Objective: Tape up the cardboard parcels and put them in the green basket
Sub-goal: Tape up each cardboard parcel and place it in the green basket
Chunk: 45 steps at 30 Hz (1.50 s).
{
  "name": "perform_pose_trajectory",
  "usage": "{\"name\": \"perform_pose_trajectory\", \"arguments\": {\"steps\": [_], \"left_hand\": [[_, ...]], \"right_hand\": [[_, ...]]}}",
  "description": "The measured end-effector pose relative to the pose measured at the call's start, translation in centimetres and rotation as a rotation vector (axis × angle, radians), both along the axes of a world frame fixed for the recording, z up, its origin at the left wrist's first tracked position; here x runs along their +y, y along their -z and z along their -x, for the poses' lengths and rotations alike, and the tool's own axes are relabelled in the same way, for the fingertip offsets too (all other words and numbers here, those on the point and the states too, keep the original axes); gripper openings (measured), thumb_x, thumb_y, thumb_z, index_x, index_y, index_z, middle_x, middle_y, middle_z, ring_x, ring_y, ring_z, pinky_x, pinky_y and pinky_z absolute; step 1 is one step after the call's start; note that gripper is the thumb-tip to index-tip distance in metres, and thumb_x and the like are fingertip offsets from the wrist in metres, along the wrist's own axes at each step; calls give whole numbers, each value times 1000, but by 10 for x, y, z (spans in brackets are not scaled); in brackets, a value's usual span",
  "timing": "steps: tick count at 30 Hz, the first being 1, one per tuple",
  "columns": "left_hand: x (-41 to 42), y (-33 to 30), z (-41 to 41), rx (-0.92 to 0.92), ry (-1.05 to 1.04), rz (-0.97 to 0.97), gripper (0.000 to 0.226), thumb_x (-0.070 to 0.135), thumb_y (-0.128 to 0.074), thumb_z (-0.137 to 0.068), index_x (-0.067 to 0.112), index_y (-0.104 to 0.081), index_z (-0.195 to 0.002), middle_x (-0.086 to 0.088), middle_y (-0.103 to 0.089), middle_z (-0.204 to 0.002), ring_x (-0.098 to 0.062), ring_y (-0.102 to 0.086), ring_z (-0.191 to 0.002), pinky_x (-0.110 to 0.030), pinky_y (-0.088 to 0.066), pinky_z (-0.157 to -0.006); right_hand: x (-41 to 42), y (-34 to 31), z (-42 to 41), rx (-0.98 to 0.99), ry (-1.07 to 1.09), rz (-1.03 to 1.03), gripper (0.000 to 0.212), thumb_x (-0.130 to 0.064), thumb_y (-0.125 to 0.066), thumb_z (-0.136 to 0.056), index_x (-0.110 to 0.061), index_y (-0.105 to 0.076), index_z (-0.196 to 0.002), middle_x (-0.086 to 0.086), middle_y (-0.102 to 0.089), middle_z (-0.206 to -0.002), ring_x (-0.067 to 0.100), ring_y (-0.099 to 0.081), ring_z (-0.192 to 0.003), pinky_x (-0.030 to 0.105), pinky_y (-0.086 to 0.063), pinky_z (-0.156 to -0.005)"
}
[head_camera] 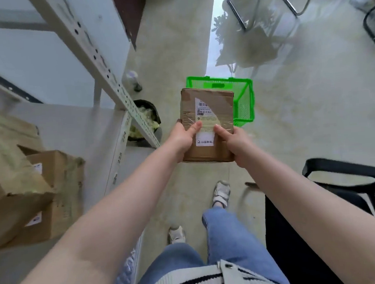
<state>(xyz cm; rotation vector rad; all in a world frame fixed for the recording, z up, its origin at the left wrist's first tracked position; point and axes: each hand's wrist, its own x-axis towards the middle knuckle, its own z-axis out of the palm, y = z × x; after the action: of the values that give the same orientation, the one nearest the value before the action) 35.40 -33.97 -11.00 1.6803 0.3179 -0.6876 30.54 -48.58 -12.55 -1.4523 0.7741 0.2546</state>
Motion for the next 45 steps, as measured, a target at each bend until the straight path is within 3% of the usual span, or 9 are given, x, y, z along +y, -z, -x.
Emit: {"name": "perform_pose_trajectory", "arguments": {"steps": [15, 20, 24, 29, 32, 35, 38, 40, 45], "left_hand": [[-102, 24, -167, 95, -92, 47, 51, 37, -62, -94, 7, -49, -132, -14, -65, -121, -30, -67, -102, -43, -57, -85], [-120, 33, -230, 116, -70, 33, 51, 38, -62, -94, 4, -49, -130, -14, -66, -118, -23, -68, -86, -29, -55, -60], [-138, 44, -289, 122, -19, 33, 47, 32, -60, -96, 4, -49, -132, -13, -65, -121, -15, -65, -79, -19, -52, -53], [-158, 64, -366, 103, 5, 11, 60, 28, -63, -95, 7, -31, -142, -10, -58, -131, -26, -61, -110, -35, -52, -90], [-168, 82, -400, 106, 40, -3, 65, 29, -63, -94, 13, -23, -143, -2, -57, -120, -14, -62, -94, -24, -51, -72], [-179, 112, -421, 111, 74, -37, 64, 28, -62, -95, 14, -25, -144, 0, -58, -117, -5, -60, -84, -15, -47, -63], [-188, 160, -432, 116, 59, -103, 64, 32, -63, -94, 18, -29, -146, -9, -53, -135, -18, -60, -106, -26, -51, -86], [-191, 203, -436, 106, 80, -269, 68, 43, -64, -91, 25, -32, -148, -14, -41, -141, -26, -44, -129, -35, -36, -111], [-193, 335, -433, 164, 48, -325, 55, 35, -67, -91, 16, -48, -140, -15, -51, -137, -31, -52, -125, -40, -40, -109]], "right_hand": [[-104, 8, -174, 43, -61, 62, 33, -38, -69, -89, -14, -62, -110, 2, -68, -98, 20, -66, -87, 35, -55, -82], [-119, 15, -231, 71, -34, 68, 21, -38, -68, -89, -20, -59, -88, -7, -64, -82, 9, -61, -71, 21, -49, -57], [-133, 23, -287, 114, 10, 57, 26, -39, -68, -89, -19, -58, -103, -4, -61, -87, 9, -58, -71, 24, -46, -59], [-149, 42, -358, 134, 60, 16, 20, -36, -66, -91, -22, -53, -98, -7, -57, -81, 3, -53, -65, 17, -41, -49], [-158, 59, -386, 162, 90, -14, 20, -35, -66, -91, -21, -54, -99, -8, -59, -82, 5, -56, -68, 17, -45, -52], [-167, 88, -408, 188, 118, -29, 32, -30, -67, -91, -11, -60, -116, 5, -69, -108, 23, -66, -95, 35, -55, -85], [-176, 135, -424, 193, 110, -39, 30, -27, -68, -90, -15, -59, -115, 6, -68, -113, 24, -66, -99, 39, -53, -91], [-179, 177, -432, 199, 90, -25, 25, -27, -69, -89, -19, -58, -110, 2, -67, -105, 18, -64, -91, 32, -52, -85], [-175, 310, -432, 266, 73, -28, 31, -18, -68, -90, -7, -61, -119, 8, -68, -111, 19, -63, -93, 30, -50, -86]]}}
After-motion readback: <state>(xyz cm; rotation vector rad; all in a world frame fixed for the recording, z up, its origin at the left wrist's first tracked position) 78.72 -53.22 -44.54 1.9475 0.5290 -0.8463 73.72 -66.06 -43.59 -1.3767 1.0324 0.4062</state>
